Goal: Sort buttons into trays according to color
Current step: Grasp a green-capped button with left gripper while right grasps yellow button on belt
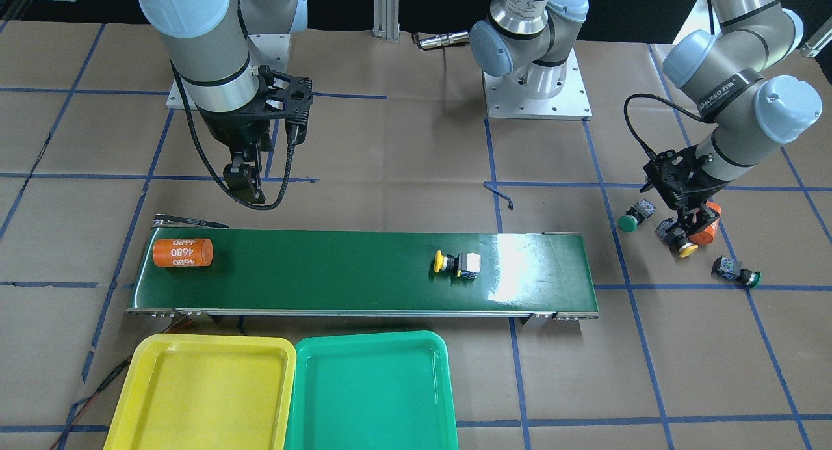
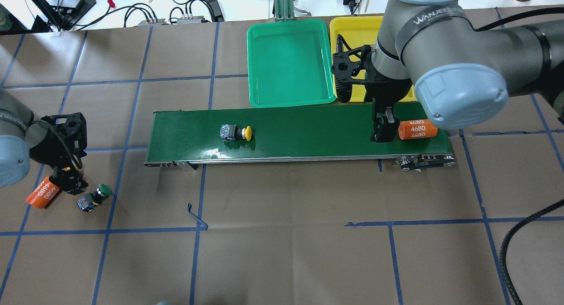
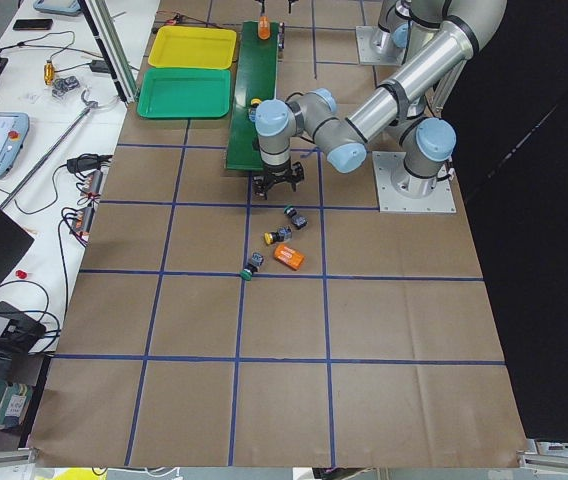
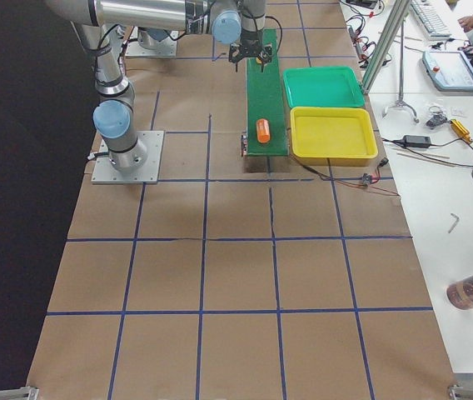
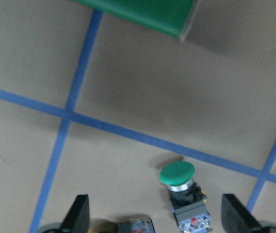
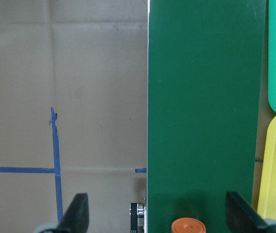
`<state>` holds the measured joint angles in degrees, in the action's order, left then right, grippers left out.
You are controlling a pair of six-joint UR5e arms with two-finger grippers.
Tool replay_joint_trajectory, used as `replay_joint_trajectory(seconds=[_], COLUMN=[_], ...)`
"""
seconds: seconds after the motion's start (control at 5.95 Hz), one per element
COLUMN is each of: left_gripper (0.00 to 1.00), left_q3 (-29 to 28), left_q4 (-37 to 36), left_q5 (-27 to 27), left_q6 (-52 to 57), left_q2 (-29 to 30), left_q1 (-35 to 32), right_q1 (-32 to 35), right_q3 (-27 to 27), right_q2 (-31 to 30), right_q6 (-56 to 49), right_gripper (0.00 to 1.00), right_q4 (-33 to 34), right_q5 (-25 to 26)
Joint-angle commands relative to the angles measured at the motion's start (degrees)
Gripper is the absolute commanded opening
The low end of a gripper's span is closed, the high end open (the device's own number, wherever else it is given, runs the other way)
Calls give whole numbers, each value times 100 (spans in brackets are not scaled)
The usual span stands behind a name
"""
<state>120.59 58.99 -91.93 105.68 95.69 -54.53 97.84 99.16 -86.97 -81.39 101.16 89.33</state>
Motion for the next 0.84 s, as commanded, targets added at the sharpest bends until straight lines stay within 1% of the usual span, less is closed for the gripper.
replay_joint_trajectory(seconds=[0.0, 0.17, 0.34, 0.5, 0.67], left_gripper=[94, 94, 94, 86, 56], left_q3=[551, 710, 729, 712, 712], left_q4=[-638, -722, -844, -1046, -1196], left_q5=[35, 87, 174, 149, 140], left_q6=[357, 357, 366, 374, 418], left_q2=[133, 177, 308, 527, 520], left_q1=[433, 460, 460, 469, 452], right_q1=[68, 313, 602, 892, 1182], right_q3=[-11, -20, -20, -37, -55], right_q2=[423, 644, 820, 1065, 1355], right_q6=[454, 579, 1041, 1438, 1885], right_gripper=[100, 100, 100, 100, 100], right_q4=[619, 825, 1027, 1377, 1763], right_q5=[-29, -12, -29, -29, -38])
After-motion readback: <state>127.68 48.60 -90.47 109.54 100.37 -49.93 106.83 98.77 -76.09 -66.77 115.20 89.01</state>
